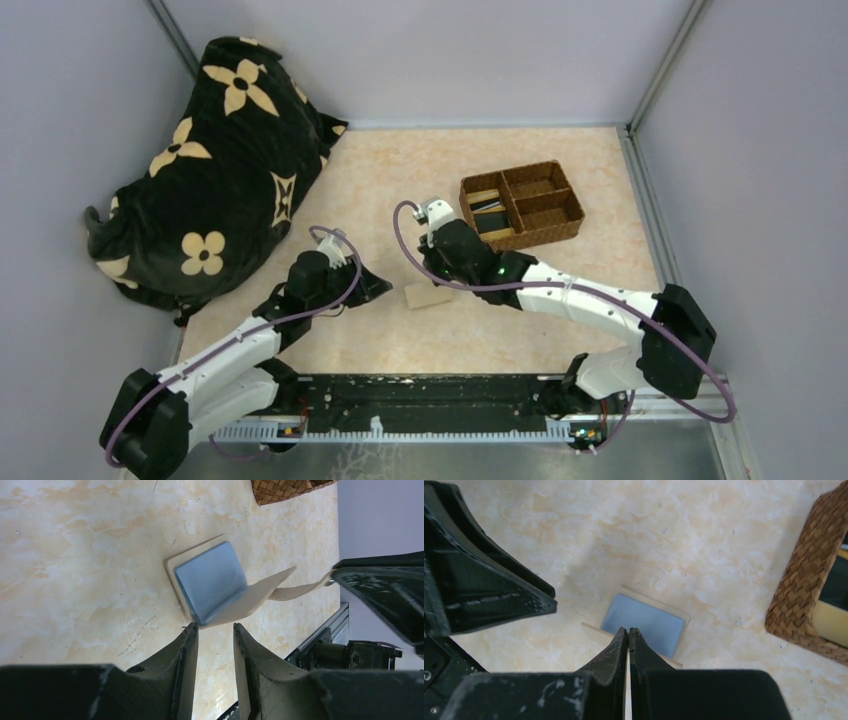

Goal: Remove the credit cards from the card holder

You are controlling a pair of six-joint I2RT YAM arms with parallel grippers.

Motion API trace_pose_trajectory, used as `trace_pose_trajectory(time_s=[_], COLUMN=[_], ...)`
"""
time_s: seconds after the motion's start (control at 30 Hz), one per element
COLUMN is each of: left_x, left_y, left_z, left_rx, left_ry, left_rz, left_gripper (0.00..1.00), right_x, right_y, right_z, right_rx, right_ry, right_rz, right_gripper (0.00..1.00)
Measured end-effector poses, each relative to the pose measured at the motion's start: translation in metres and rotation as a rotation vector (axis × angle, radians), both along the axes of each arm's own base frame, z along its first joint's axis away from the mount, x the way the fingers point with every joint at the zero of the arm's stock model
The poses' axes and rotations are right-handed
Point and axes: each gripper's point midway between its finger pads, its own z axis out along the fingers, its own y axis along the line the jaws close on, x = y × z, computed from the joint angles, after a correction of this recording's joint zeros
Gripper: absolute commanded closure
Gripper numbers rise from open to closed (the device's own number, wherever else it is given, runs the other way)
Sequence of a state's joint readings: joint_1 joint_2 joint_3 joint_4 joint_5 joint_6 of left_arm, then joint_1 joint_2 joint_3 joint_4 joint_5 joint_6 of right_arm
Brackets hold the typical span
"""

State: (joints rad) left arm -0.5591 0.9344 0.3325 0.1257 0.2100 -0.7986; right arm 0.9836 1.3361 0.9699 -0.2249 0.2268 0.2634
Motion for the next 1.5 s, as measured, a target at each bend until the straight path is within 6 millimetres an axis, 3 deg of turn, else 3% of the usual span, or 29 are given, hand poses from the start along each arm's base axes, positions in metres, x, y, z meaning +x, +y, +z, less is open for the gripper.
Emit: trace_pose_trajectory(time_s=[0.13, 0.23, 0.43, 0.6, 1.03, 1.37, 1.5], left_x=[-0.002, -0.002, -0.004, -0.004, -0.007, -0.011, -0.011], left_y=[0.001, 0.001, -0.001, -0.004, -0.012, -0.017, -0.018], left_z=[0.004, 0.002, -0.016, -0.016, -0.01, -0.009, -0.008], left_rx=[-0.001, 0.002, 0.026, 0.016, -0.017, -0.027, -0.03], left_ry=[-0.01, -0.005, 0.056, 0.058, 0.053, 0.054, 0.056], left_rz=[-0.001, -0.002, -0.019, -0.03, -0.057, -0.073, -0.07], left_gripper=[0.63, 0.63, 0.64, 0.64, 0.66, 0.66, 0.61], right_x=[-0.013, -0.024, -0.04, -0.047, -0.019, -0.013, -0.003], right_y=[-0.017, -0.031, -0.057, -0.081, -0.13, -0.138, -0.141], right_z=[-0.033, -0.046, -0.053, -0.064, -0.097, -0.114, -0.116], right_rx=[-0.036, -0.059, -0.039, -0.063, -0.146, -0.198, -0.195], right_ry=[0.053, 0.084, 0.1, 0.118, 0.227, 0.262, 0.258], right_rz=[-0.015, -0.025, -0.057, -0.12, -0.34, -0.351, -0.367], right_gripper=[1.0, 1.0, 1.0, 1.0, 1.0, 1.0, 1.0])
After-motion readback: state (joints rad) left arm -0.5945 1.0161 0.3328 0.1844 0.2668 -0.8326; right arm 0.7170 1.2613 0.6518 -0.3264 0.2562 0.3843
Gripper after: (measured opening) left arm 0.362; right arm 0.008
